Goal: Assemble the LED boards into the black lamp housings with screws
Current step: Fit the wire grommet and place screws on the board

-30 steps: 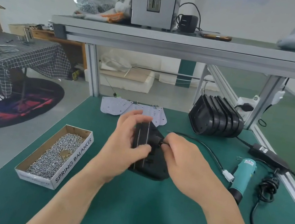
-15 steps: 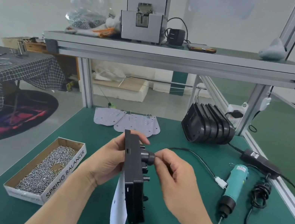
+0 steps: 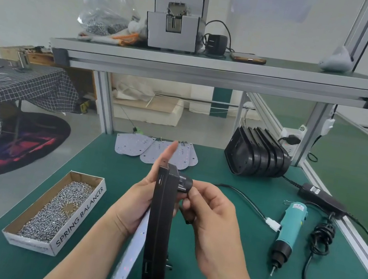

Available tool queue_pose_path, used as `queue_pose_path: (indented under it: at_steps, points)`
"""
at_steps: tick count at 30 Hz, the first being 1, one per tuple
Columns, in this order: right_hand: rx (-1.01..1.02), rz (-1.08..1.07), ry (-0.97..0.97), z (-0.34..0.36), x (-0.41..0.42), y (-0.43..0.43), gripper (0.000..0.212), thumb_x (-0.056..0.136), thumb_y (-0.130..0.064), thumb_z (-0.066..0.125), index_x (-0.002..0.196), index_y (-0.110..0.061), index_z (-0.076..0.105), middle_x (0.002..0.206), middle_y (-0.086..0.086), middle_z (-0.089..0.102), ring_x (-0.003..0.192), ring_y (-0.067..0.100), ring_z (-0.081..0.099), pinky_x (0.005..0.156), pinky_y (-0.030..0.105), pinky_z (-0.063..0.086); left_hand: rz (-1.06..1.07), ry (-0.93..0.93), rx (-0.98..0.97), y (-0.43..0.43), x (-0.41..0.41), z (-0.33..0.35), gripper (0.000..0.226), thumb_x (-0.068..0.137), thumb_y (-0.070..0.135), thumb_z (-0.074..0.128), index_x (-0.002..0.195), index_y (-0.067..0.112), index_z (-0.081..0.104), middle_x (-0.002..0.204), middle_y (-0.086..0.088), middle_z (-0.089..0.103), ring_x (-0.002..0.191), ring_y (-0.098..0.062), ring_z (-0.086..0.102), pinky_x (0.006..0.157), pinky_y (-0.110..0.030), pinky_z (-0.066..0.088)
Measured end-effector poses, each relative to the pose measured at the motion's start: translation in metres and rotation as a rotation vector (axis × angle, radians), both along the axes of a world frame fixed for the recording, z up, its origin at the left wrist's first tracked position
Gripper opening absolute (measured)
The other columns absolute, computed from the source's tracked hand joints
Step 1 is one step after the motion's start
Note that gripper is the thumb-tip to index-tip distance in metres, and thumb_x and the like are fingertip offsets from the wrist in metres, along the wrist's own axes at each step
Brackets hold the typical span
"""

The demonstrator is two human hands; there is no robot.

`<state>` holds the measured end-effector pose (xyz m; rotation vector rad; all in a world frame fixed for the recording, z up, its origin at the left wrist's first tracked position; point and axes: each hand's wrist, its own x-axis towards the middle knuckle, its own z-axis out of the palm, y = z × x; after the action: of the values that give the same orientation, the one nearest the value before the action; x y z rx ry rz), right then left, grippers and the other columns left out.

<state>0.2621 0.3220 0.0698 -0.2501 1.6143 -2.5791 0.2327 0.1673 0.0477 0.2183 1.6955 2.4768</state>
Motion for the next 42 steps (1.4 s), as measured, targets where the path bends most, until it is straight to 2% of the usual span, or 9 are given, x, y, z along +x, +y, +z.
queue_pose_path:
  at_steps: [5,9,13,19,25,29,33,37,42]
  points:
    - [-0.142,0.037,-0.165,0.002,-0.009,0.008,0.021,0.092,0.005,0.056,0.089,-0.004,0.075,0.075,0.012,0.065,0.059,0.016,0.051,0.055,0.026,0.039,0.037,0.005,0.176,0.000,0.010,-0.007,0.060,0.090,0.040,0.072,0.142,0.050,0.044,0.118,-0.014,0.071,0.091,-0.025,0.074,0.074,-0.037,0.061]
    - [-0.244,0.028,-0.240,0.000,-0.016,0.020,0.014,0.089,0.001,0.061,0.094,-0.002,0.074,0.075,0.011,0.073,0.056,0.018,0.064,0.052,0.024,0.052,0.564,0.037,-0.309,0.000,0.029,-0.010,0.059,0.067,0.069,0.071,0.108,0.028,0.060,0.099,0.013,0.069,0.091,-0.010,0.068,0.094,-0.046,0.054]
    - [-0.269,-0.013,-0.371,-0.003,-0.025,0.022,0.018,0.086,-0.004,0.062,0.075,-0.010,0.075,0.074,0.011,0.070,0.060,0.022,0.063,0.062,0.031,0.053,0.560,0.048,-0.642,0.014,0.055,-0.004,0.053,0.057,0.067,0.075,0.097,0.039,0.057,0.089,0.018,0.069,0.079,-0.007,0.067,0.065,-0.021,0.054]
    - [-0.284,0.058,-0.511,-0.006,-0.033,0.029,0.019,0.070,0.000,0.062,0.087,-0.005,0.069,0.087,0.020,0.065,0.070,0.029,0.063,0.070,0.040,0.056,0.442,-0.019,-0.483,0.024,0.060,-0.001,0.010,0.084,0.021,0.080,0.084,0.022,0.070,0.085,0.006,0.076,0.073,-0.021,0.071,0.059,-0.029,0.053]
    - [-0.276,0.183,-0.558,-0.017,-0.033,0.043,0.019,0.066,-0.016,0.066,0.073,-0.004,0.079,0.083,0.016,0.076,0.068,0.026,0.074,0.061,0.038,0.063,0.383,0.311,-0.671,0.005,0.044,0.019,0.019,0.079,0.042,0.071,0.079,0.023,0.071,0.140,0.035,0.044,0.135,0.007,0.040,0.104,-0.021,0.033]
    - [-0.358,0.203,-0.553,-0.014,-0.031,0.045,0.017,0.064,-0.016,0.069,0.065,-0.003,0.079,0.078,0.016,0.076,0.064,0.027,0.075,0.051,0.039,0.060,0.226,0.261,-0.421,0.011,0.044,0.024,0.025,0.078,0.045,0.071,0.079,0.021,0.070,0.099,0.015,0.073,0.081,-0.005,0.067,0.072,-0.019,0.051]
    - [-0.372,0.228,-0.522,-0.008,-0.030,0.039,0.025,0.076,-0.020,0.064,0.086,-0.003,0.079,0.101,0.019,0.075,0.087,0.032,0.072,0.083,0.047,0.057,0.287,0.090,-0.199,0.019,0.046,0.019,0.030,0.077,0.050,0.080,0.081,0.022,0.072,0.078,0.000,0.069,0.065,-0.015,0.063,0.059,-0.028,0.053]
    - [-0.254,-0.167,-0.188,-0.008,-0.022,0.040,0.034,0.087,-0.021,0.066,0.117,-0.005,0.067,0.120,0.011,0.067,0.109,0.026,0.063,0.105,0.050,0.046,0.274,0.013,-0.094,0.013,0.047,0.015,0.025,0.084,0.043,0.074,0.094,0.021,0.074,0.091,-0.005,0.074,0.074,-0.019,0.070,0.062,-0.032,0.057]
    - [0.746,-0.646,0.802,-0.008,-0.007,0.049,0.016,0.095,-0.028,0.061,0.096,-0.019,0.074,0.135,-0.005,0.054,0.141,0.026,0.038,0.115,0.037,0.031,0.277,-0.014,-0.138,0.012,0.048,0.007,0.029,0.085,0.045,0.071,0.098,0.018,0.073,0.094,-0.009,0.075,0.076,-0.022,0.069,0.063,-0.033,0.057]
